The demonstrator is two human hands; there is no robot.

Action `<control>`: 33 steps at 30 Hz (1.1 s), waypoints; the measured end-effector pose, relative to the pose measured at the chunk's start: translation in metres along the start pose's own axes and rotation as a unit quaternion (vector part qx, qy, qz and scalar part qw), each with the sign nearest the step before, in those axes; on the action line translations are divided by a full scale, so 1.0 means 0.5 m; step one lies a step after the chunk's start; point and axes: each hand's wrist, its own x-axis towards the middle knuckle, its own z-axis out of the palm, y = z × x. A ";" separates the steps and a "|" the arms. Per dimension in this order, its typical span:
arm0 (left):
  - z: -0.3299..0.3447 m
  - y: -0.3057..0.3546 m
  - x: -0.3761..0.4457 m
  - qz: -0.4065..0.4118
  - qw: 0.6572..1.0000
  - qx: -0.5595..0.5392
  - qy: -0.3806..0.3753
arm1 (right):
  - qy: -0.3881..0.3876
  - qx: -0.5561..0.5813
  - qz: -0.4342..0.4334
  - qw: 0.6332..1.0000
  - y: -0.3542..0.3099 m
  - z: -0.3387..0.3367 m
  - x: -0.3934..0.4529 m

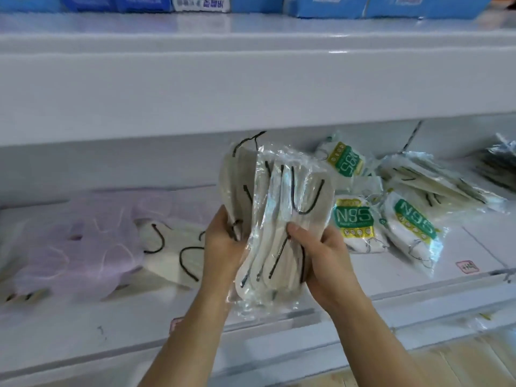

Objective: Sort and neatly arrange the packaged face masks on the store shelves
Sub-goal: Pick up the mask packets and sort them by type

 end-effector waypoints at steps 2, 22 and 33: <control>0.045 0.004 -0.019 -0.021 0.995 -0.074 -0.055 | 0.057 -0.017 -0.032 0.998 -0.025 -0.055 -0.007; 0.882 0.051 -0.224 -0.101 0.913 -0.152 -0.366 | 0.336 0.001 -0.128 0.933 -0.280 -0.852 -0.052; 1.317 0.054 -0.318 -0.221 0.864 -0.130 -0.433 | 0.448 0.042 -0.132 0.883 -0.370 -1.232 -0.075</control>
